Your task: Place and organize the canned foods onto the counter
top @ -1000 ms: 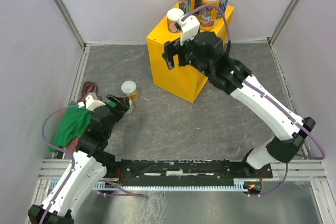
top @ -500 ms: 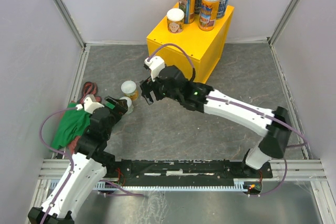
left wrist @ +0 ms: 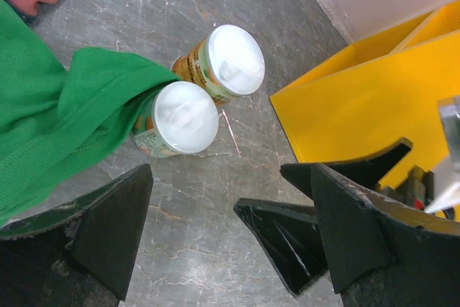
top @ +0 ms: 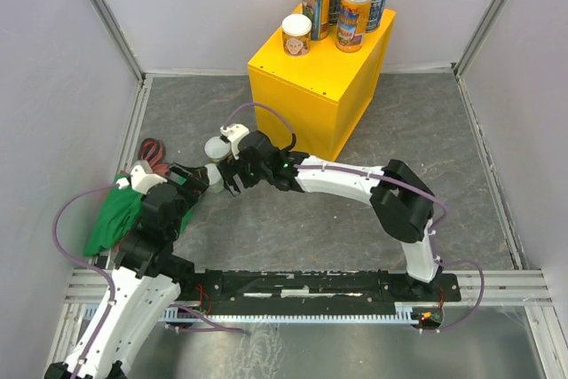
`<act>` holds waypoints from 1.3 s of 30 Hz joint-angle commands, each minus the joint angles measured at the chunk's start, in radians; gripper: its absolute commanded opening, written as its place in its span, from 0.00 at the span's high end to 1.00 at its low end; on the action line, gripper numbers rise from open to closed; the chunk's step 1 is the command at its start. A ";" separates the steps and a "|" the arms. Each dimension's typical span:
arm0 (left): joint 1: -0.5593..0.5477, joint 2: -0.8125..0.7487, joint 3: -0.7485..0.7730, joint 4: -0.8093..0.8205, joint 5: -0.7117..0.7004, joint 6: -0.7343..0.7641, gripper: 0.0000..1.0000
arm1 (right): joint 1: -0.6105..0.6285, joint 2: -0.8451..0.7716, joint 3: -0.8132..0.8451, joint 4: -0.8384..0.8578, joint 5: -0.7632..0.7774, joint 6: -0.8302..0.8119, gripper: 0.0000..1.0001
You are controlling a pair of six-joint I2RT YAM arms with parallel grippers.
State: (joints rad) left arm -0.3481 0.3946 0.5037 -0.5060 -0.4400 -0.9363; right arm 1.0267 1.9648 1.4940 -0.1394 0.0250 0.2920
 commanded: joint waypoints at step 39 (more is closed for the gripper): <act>0.006 -0.002 0.184 -0.109 -0.061 0.247 0.01 | 0.041 0.422 0.497 -0.006 0.023 -0.076 0.01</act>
State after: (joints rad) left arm -0.3481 0.3946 0.6498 -0.6064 -0.4736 -0.7311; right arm 1.0592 2.3699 1.9392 -0.1555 0.0357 0.2337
